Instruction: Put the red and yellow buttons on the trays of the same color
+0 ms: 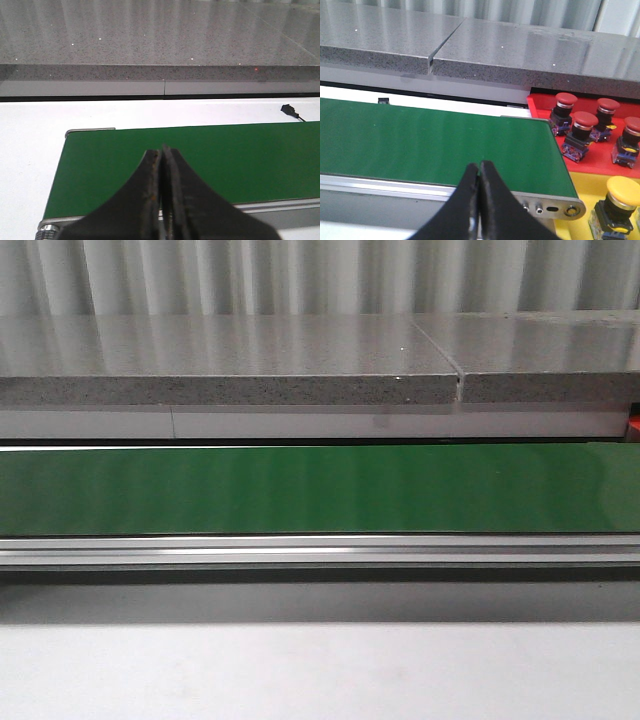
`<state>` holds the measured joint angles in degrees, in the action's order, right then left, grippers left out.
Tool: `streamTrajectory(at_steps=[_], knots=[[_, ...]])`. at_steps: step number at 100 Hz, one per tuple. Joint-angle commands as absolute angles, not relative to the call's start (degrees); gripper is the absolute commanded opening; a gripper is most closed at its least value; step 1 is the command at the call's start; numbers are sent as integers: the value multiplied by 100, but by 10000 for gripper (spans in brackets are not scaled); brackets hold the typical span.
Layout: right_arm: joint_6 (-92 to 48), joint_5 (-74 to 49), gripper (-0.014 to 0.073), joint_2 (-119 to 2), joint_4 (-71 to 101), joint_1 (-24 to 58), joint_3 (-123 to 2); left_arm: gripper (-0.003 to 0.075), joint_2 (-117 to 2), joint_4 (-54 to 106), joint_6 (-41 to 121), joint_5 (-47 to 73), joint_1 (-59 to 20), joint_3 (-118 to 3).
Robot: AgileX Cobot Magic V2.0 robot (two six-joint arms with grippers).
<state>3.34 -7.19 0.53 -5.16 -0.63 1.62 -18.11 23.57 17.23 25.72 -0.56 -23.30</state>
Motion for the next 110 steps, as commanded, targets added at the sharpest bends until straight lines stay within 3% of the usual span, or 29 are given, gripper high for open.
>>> streamTrajectory(at_steps=[1, 110], knots=[[342, -135, -68, 64, -596, -79, 126, -20, -1858, 2474, 1729, 2187, -105, -2488], [342, 69, -68, 64, -596, -79, 126, -20, -1858, 2474, 1729, 2187, -105, -2488]])
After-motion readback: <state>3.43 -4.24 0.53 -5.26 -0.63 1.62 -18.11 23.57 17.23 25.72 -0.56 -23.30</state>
